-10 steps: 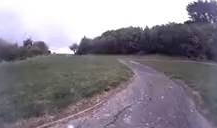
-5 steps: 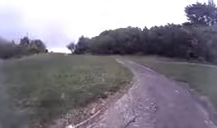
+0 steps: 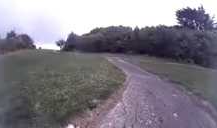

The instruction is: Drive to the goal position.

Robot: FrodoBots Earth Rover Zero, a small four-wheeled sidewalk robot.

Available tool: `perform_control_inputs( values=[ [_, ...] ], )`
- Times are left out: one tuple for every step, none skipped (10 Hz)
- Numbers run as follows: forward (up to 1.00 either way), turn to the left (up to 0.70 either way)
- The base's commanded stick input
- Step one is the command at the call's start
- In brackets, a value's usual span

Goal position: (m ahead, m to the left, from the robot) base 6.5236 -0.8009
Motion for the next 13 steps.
perform_control_inputs(
  values=[
    [0.85, -0.34],
    [0.85, -0.34],
    [0.85, -0.29],
    [0.85, -0.21],
    [0.85, -0.05],
    [0.85, 0.00],
    [0.85, -0.15],
    [0.85, -0.29],
    [0.85, -0.34],
    [0.85, -0.34],
    [0.85, -0.34],
    [0.85, -0.34],
    [0.85, -0.34]
  ],
)
